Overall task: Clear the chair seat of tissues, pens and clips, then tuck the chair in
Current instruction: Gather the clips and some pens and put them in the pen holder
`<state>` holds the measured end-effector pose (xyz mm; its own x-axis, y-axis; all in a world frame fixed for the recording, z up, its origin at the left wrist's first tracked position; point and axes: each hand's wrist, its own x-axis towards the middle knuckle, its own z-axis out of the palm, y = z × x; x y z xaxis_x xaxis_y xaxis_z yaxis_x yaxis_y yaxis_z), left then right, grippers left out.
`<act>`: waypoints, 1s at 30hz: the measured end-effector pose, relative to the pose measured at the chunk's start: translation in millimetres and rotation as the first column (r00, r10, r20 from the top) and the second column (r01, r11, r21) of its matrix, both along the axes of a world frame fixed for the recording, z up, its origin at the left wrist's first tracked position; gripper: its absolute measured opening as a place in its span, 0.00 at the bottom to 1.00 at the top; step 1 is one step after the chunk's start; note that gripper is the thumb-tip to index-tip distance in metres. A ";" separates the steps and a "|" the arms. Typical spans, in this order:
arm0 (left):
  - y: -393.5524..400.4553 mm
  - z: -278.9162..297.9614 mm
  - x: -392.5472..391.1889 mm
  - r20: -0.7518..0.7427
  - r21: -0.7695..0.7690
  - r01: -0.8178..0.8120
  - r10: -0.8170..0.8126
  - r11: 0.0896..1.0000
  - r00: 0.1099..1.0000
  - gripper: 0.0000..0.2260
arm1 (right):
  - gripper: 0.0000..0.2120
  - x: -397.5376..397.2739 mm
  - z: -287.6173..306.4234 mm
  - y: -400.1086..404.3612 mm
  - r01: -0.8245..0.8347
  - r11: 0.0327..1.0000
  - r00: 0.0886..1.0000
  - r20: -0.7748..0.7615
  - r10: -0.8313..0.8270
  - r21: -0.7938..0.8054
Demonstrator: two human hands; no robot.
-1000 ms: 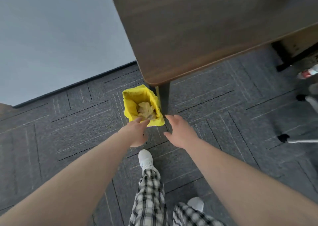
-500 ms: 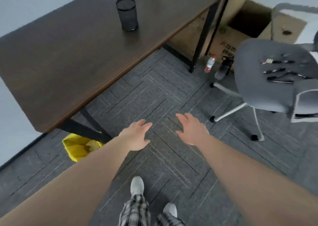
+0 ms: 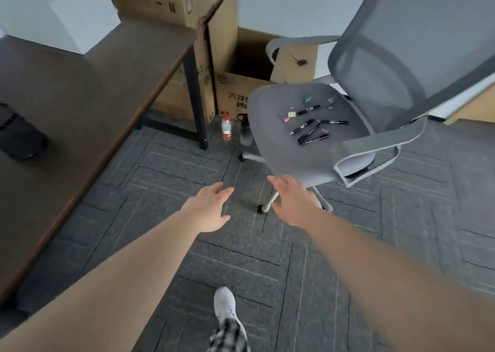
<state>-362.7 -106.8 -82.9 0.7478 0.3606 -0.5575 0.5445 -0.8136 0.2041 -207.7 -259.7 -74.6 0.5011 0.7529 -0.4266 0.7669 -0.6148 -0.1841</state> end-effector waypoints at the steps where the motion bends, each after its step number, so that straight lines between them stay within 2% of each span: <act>1: 7.9 -1.0 19.6 0.008 -0.004 0.030 -0.030 1.000 1.000 0.33 | 0.31 17.4 1.9 4.8 0.019 1.000 1.000 0.005 -0.019 -0.008; 11: 79.5 -11.6 189.5 -0.002 0.065 0.286 -0.286 0.956 0.958 0.33 | 0.28 147.7 4.1 65.4 0.214 0.976 0.977 0.004 -0.215 0.040; 18: 104.1 -37.3 303.9 0.069 0.046 0.268 -0.270 0.962 0.960 0.37 | 0.26 256.1 -28.0 85.3 0.327 0.945 0.945 0.001 -0.327 -0.005; 22: 121.3 -52.6 362.4 0.050 0.022 0.202 -0.203 0.979 0.978 0.39 | 0.21 321.9 -56.0 95.2 0.427 0.903 0.902 -0.057 -0.429 -0.045; 26: 132.6 -80.1 412.5 0.001 0.022 0.242 -0.242 0.970 0.970 0.38 | 0.16 370.6 -88.9 98.7 0.428 0.892 0.895 -0.069 -0.441 -0.147; 30: 132.8 -114.4 443.8 -0.070 -0.008 0.287 -0.287 0.958 0.955 0.36 | 0.17 396.5 -123.7 102.3 0.408 0.884 0.894 -0.099 -0.438 -0.229</act>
